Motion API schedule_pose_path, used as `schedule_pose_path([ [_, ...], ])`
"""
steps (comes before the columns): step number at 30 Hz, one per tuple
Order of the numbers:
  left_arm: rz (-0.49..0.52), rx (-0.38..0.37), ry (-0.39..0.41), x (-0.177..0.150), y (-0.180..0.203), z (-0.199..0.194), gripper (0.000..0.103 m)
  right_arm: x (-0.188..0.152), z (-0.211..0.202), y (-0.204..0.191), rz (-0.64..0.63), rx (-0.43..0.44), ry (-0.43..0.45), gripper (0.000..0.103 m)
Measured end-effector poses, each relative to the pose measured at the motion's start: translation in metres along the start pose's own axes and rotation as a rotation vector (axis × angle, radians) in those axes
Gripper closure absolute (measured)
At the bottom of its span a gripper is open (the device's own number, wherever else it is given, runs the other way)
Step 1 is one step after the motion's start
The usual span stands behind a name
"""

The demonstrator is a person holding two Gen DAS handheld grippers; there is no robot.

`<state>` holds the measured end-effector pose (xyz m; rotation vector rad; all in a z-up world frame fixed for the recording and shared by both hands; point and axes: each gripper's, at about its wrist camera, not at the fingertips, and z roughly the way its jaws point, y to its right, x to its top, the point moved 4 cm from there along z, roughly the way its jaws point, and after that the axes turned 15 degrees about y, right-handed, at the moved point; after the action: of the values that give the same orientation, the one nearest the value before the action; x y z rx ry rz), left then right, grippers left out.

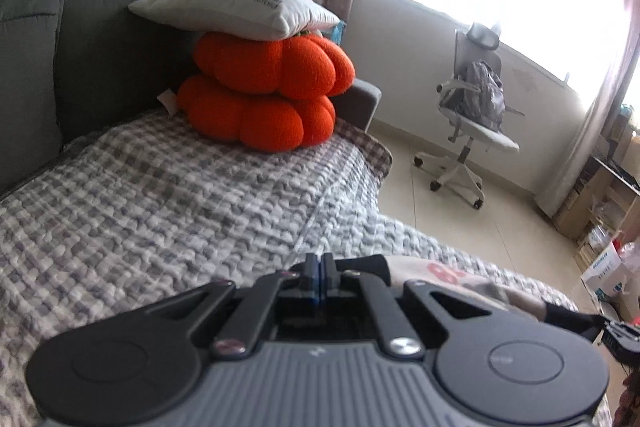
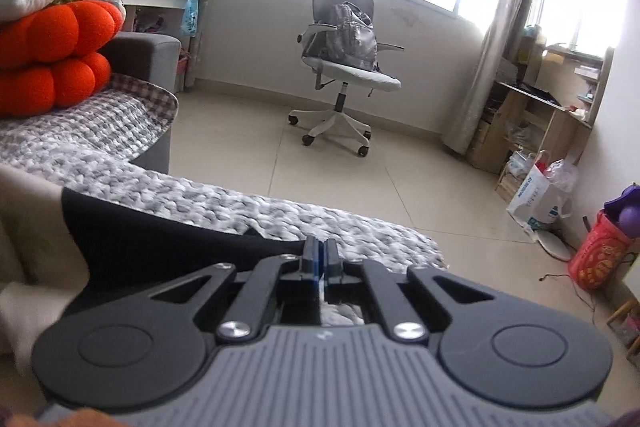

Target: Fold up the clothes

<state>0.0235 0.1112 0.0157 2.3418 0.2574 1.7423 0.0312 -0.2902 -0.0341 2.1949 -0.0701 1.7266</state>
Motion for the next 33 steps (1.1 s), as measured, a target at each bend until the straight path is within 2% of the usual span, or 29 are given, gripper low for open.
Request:
schedule_pose_path([
  [10, 0.081, -0.056, -0.153, -0.033, -0.014, -0.023, 0.102, -0.025, -0.003, 0.001, -0.108, 0.061, -0.118, 0.102],
  [15, 0.148, -0.063, -0.216, -0.057, -0.013, -0.028, 0.103, -0.047, -0.001, 0.002, -0.177, 0.059, -0.195, 0.103],
  [19, 0.171, -0.097, -0.260, -0.071, -0.012, -0.028, 0.102, -0.059, -0.002, 0.015, -0.104, 0.049, -0.224, 0.103],
  [22, 0.182, -0.136, -0.271, -0.071, -0.008, -0.029, 0.101, -0.051, -0.005, 0.019, -0.068, 0.055, -0.184, 0.103],
  [23, 0.182, -0.145, -0.271, -0.069, -0.007, -0.030, 0.101, -0.048, -0.007, 0.019, -0.061, 0.059, -0.170, 0.100],
  [24, 0.182, -0.155, -0.270, -0.068, -0.006, -0.030, 0.098, -0.045, -0.008, 0.019, -0.055, 0.063, -0.155, 0.090],
  [25, 0.183, -0.165, -0.269, -0.065, -0.004, -0.030, 0.095, -0.041, -0.009, 0.019, -0.048, 0.068, -0.141, 0.090],
  [26, 0.182, -0.177, -0.269, -0.062, -0.003, -0.029, 0.088, -0.037, -0.010, 0.018, -0.041, 0.081, -0.129, 0.090],
  [27, 0.177, -0.191, -0.266, -0.059, -0.002, -0.029, 0.078, -0.033, -0.011, 0.016, -0.034, 0.097, -0.119, 0.085],
  [28, 0.173, -0.205, -0.259, -0.055, -0.001, -0.030, 0.071, -0.029, -0.012, 0.014, -0.030, 0.111, -0.108, 0.079],
  [29, 0.172, -0.219, -0.251, -0.051, 0.000, -0.029, 0.062, -0.024, -0.013, 0.012, -0.027, 0.124, -0.095, 0.058],
  [30, 0.171, -0.235, -0.242, -0.046, 0.001, -0.030, 0.061, -0.020, -0.015, 0.009, -0.028, 0.136, -0.078, 0.047],
  [33, 0.150, -0.272, -0.217, -0.033, 0.003, -0.030, 0.057, -0.008, -0.020, 0.002, -0.041, 0.165, -0.037, 0.047],
])
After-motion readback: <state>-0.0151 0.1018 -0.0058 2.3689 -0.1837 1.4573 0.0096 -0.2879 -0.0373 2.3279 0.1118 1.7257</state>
